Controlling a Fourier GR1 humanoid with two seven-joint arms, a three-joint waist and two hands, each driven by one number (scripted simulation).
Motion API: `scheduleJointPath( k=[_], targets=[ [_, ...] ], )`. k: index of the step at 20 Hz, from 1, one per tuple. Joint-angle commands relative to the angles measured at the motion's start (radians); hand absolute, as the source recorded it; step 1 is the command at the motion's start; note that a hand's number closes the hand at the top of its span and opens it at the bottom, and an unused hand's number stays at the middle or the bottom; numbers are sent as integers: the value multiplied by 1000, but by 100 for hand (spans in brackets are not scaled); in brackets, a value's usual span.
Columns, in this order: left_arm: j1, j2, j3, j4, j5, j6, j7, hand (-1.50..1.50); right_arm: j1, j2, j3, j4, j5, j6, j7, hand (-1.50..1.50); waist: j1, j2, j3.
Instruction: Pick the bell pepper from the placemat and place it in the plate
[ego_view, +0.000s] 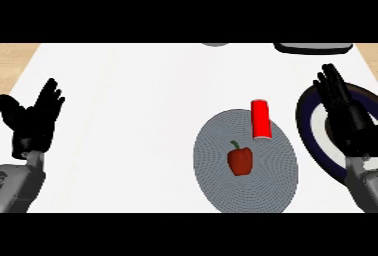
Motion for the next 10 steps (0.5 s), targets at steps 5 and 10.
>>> scheduleJointPath(
  k=[5,10],
  targets=[
    [57,-100,-124,-11,-104,45,-28,0,-104,112,175,-119,-105,226,109,150,7,-16,4],
    [75,-102,-139,-1,-73,0,4,0,-194,-295,251,-90,531,136,-36,150,-1,-32,-9]
  ],
)
